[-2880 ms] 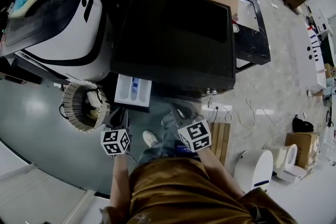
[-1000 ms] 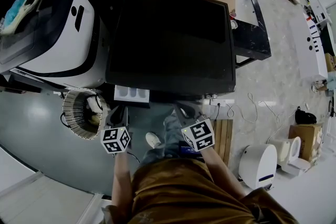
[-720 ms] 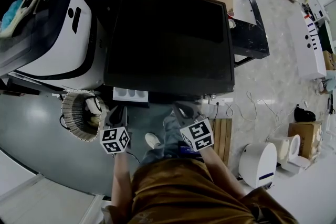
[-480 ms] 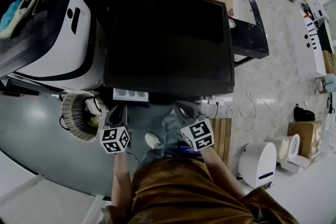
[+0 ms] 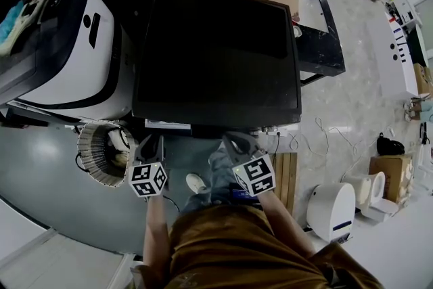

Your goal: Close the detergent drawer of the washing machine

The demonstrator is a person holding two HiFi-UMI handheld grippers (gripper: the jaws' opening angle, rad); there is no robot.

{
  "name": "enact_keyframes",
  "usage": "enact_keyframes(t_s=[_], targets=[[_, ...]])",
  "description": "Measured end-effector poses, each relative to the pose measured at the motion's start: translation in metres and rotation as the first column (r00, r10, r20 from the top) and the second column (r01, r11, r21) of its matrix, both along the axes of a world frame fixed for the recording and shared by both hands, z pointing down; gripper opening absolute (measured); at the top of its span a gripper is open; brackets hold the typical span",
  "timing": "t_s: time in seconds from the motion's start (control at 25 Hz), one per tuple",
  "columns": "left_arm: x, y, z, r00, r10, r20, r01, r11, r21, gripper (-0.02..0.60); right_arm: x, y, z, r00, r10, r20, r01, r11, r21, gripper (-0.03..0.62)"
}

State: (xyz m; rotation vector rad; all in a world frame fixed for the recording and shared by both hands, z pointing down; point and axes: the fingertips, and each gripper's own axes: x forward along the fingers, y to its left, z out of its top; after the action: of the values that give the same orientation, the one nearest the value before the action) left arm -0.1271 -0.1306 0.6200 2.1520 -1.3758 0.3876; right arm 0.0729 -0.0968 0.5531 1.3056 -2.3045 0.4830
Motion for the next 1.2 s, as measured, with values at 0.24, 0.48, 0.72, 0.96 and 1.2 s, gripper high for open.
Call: enact_keyframes(t_s=[0.24,0.48,0.72,0.96,1.2], targets=[[0.003,-0.012,0.0,1.0,-0.006,-0.004,0.006,1.0,0.01,0.092,0.009,-0.005,0.004,1.0,0.019,-0.002,-0.019,1.0,-0.011,0.012],[0.006,-0.029,0.0,1.0,-0.018,-0.011,0.018,1.0,0.01,0.092,0.014,-0.013,0.005,1.0,0.02,-0.004,-0.02,1.0,-0.015,0.012],[0.008,-0.031,0.001,1.0,-0.013,-0.016,0.013,1.0,0.008,0.094,0.024,-0.026,0.006,1.0,0.028,0.003,-0.028,0.999,-0.019,0.012],[0.009,-0.032,-0.001,1.0,-0.015,-0.011,0.015,1.0,0.005,0.094,0.019,-0.038,0.001,0.999,0.017,0.034,-0.016,1.0,-0.011,0.012],[0.009,-0.03,0.0,1.0,-0.015,0.003,0.015,1.0,-0.001,0.094,0.017,-0.039,-0.003,1.0,0.007,0.03,-0.007,1.0,0.01,0.012]])
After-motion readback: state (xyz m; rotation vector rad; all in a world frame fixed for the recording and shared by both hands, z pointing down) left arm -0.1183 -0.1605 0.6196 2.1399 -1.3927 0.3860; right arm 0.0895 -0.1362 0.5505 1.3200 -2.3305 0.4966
